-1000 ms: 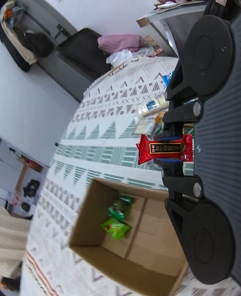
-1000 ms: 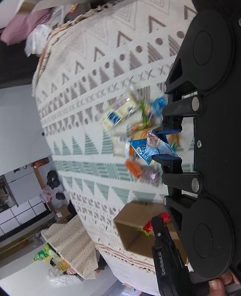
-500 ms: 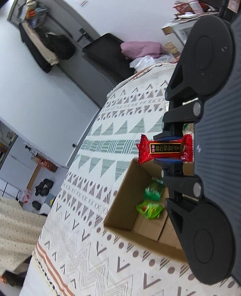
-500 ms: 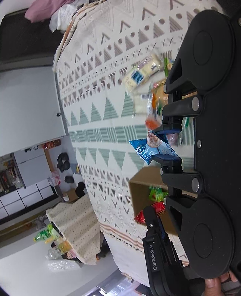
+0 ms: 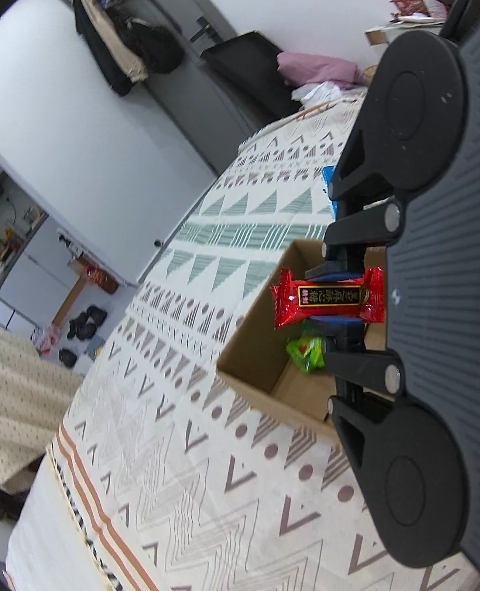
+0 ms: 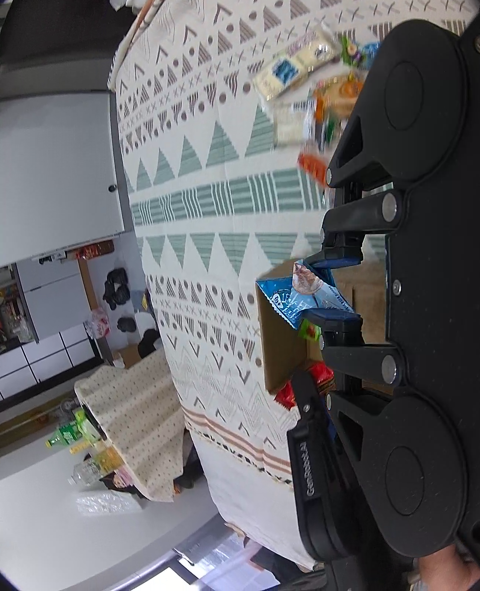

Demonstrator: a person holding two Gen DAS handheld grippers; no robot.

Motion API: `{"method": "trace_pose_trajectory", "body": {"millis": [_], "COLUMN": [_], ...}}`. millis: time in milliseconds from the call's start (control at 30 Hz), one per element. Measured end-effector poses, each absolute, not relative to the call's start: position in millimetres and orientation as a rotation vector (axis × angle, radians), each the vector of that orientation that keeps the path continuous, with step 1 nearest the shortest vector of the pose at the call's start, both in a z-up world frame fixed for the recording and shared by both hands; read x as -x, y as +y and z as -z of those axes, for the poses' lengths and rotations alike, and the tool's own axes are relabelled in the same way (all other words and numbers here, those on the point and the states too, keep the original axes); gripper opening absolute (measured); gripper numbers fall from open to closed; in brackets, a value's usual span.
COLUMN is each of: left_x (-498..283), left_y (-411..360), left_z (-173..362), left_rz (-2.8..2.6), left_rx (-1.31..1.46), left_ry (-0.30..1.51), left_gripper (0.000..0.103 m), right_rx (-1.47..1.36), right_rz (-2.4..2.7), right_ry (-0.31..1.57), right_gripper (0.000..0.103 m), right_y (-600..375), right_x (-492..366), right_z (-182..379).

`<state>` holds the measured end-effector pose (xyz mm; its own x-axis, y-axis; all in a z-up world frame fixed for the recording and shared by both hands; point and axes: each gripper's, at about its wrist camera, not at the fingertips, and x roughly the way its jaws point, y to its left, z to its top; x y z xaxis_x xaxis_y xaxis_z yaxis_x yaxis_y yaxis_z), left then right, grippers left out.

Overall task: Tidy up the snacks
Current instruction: 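Carry the red bar and blue packet into the box and open both tools, then move both open tools back toward the remaining snack pile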

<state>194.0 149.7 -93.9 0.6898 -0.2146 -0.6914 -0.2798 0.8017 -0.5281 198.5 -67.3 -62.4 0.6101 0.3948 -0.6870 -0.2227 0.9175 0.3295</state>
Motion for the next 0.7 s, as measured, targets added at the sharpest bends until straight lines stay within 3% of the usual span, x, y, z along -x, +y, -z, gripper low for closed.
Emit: {"method": "trace_pose_trajectory", "body": {"millis": [233,467,533,600,700], "left_x": [-198,-196,-195,-195,-195], "left_y": [160,160,160,158,151], "left_z": [102,100,100,99,99], "left_rz": [-0.153,-0.205,-0.215,-0.221,-0.238], "left_rx": [0.626,0.611,0.612,0.607,0.578], "left_ry": [0.857,0.847,0.848,0.847,0.846], "left_gripper": [0.025,0.067,0.071,0.074,0.082], "right_rx": [-0.225,-0.265,-0.274,-0.269,-0.276], "right_rz": [-0.381,-0.399,-0.398,-0.373,-0.349], "right_ry": [0.864,0.888,0.896,0.899,0.895], "right_gripper": [0.022,0.024,0.029,0.05,0.058], "right_y": [-42,-35,-36,-40,-52], "right_x": [-207,-215,-217,-217,-214], "right_z": [69,76,77,76,75]}}
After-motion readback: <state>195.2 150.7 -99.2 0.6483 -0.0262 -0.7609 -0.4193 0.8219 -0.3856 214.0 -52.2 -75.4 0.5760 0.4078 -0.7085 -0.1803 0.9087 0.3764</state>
